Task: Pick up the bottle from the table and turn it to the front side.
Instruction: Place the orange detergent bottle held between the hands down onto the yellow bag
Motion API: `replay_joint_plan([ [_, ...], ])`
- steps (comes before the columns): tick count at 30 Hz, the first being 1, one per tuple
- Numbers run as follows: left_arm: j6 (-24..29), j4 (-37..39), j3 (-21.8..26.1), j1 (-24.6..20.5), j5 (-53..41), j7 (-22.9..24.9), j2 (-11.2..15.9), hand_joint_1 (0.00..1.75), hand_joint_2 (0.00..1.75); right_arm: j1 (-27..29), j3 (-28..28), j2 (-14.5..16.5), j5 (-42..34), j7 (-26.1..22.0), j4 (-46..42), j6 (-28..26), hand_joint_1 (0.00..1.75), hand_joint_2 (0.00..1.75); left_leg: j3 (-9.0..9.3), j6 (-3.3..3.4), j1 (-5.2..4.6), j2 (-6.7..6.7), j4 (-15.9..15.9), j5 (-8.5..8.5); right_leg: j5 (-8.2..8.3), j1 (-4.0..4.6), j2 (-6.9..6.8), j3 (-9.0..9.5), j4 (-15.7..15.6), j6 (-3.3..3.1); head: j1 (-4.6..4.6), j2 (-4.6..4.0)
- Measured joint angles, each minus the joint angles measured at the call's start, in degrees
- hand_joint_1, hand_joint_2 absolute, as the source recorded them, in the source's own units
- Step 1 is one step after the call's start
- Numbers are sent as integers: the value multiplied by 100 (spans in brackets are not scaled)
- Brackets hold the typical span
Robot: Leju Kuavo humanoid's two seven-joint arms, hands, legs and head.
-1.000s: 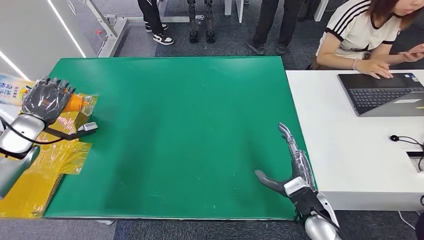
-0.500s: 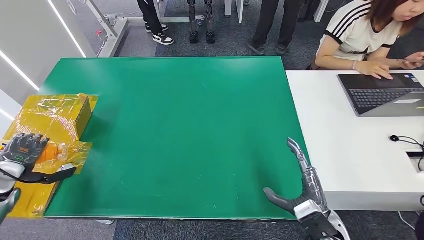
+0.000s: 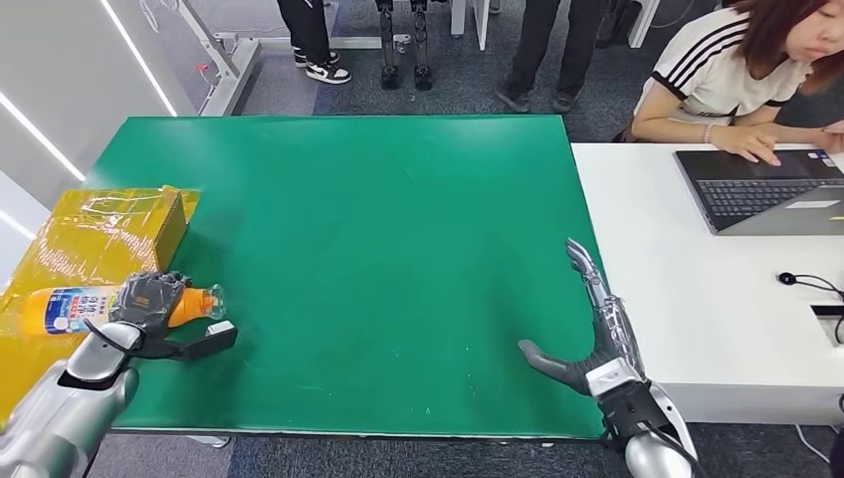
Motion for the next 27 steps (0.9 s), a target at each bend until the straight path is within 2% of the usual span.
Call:
replay_joint_plan([
  [4,103,57,-15,-67,191,-153,-178,37,175,-221,117,-4,-101,-30,144,-2,0,175,1,-3,1,0,0,10,3,1,0,0,2,-2,0,0],
  [5,68,89,-24,-106,209,-141,-223,37,175,-276,149,-5,-116,-24,183,-5,0,175,1,-3,1,0,0,12,5,1,-1,1,3,-3,1,0],
  [9,-168,280,-66,-331,217,-45,-352,0,175,-448,254,-5,-143,14,311,-25,0,175,2,-1,1,-4,0,18,8,1,-6,3,3,-4,0,0],
  [15,-329,692,-195,-689,293,61,-468,0,175,-527,328,-5,-160,45,429,-112,0,175,4,-1,1,-13,0,19,9,1,-13,6,4,-4,1,0],
  [18,-203,832,-184,-739,705,-90,-576,0,175,-483,347,-5,-143,56,442,-184,0,175,5,-1,1,-13,0,18,8,1,-13,5,3,-4,0,0],
  [21,-63,894,-134,-733,1261,-266,-751,0,175,-383,350,-5,-120,55,441,-264,0,175,3,-1,1,-20,0,18,8,1,-20,5,3,-3,1,0],
  [27,143,915,78,-658,1951,-275,-1203,0,175,-96,351,-5,-28,44,413,-390,0,175,-5,1,0,-15,2,16,9,1,-13,2,0,-2,1,0],
])
